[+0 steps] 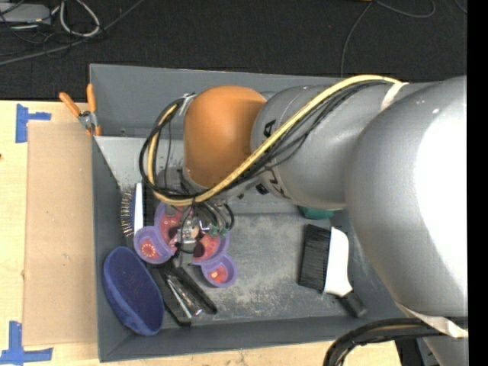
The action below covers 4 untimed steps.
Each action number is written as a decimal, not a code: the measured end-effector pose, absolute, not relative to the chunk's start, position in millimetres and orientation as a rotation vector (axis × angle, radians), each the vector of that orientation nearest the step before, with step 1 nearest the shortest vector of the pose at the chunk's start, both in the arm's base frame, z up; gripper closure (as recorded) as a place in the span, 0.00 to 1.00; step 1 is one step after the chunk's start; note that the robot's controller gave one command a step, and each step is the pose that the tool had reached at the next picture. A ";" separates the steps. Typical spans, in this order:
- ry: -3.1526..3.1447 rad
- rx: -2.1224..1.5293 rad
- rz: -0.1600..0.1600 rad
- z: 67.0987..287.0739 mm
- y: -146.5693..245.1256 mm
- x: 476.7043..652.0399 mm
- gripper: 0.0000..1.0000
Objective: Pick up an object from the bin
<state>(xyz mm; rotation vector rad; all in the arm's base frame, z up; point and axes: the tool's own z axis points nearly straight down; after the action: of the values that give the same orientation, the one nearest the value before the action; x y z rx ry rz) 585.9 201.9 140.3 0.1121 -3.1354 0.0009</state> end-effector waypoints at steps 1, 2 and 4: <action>-3.137 -0.007 0.001 129.5 201.6 587.6 0.00; -3.133 0.035 0.003 100.1 200.9 582.9 0.00; -3.122 0.369 0.005 80.8 206.7 586.1 0.00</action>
Offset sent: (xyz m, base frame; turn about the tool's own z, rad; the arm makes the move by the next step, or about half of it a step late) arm -0.0033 -0.0015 -0.0419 0.0488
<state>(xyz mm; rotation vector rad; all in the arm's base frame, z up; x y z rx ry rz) 586.1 206.7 80.8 0.3695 -3.1223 0.0045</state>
